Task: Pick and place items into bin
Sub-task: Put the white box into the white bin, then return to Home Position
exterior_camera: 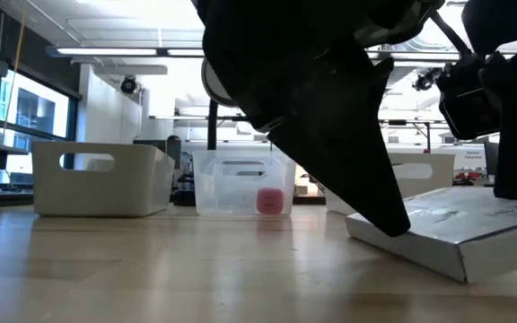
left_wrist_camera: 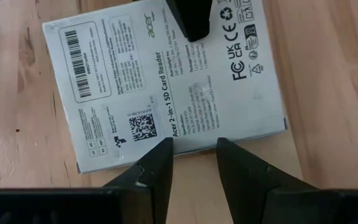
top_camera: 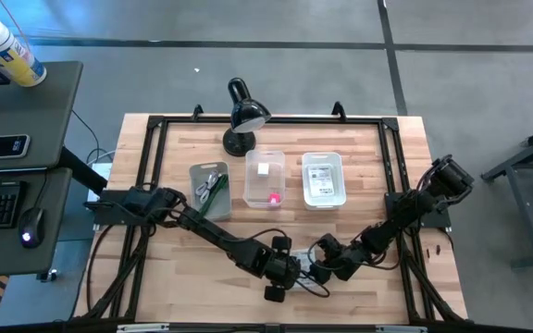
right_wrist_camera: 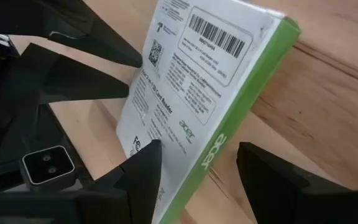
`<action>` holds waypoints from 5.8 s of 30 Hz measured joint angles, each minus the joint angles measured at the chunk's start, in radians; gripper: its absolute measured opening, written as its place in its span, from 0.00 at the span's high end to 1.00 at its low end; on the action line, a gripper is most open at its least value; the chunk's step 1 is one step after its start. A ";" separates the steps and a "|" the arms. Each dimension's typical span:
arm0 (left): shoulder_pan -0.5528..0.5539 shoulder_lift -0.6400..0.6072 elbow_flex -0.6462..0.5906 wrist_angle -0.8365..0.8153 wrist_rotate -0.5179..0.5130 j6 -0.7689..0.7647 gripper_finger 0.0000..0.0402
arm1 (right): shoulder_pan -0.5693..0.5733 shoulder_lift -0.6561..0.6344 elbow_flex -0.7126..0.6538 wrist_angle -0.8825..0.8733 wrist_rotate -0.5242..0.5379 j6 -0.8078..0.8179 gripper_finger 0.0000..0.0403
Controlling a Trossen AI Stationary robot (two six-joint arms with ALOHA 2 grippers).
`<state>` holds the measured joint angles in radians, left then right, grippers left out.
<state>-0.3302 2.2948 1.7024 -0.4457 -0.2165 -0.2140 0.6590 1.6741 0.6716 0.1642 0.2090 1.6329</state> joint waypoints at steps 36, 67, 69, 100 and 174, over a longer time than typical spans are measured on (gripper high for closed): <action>-0.005 -0.089 -0.004 -0.043 -0.066 0.136 0.72 | 0.002 -0.002 0.003 0.047 0.079 -0.051 0.84; -0.138 -0.159 -0.003 -0.659 -0.326 0.058 0.72 | 0.003 -0.160 -0.002 -0.055 0.133 -0.121 0.87; -0.137 -0.159 -0.003 -0.658 -0.328 0.048 0.72 | 0.000 -0.191 -0.002 -0.077 0.151 -0.135 0.87; -0.134 -0.160 -0.002 -0.484 -0.380 0.001 0.72 | -0.517 -0.740 0.000 -0.721 0.201 -0.424 0.89; -0.135 -0.160 0.321 -0.524 -0.916 0.629 0.72 | -0.824 -0.933 0.000 -0.518 0.006 -0.969 0.54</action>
<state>-0.4648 2.1349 2.0237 -0.9700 -1.1323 0.4153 -0.1647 0.7407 0.6716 -0.3542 0.2147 0.6641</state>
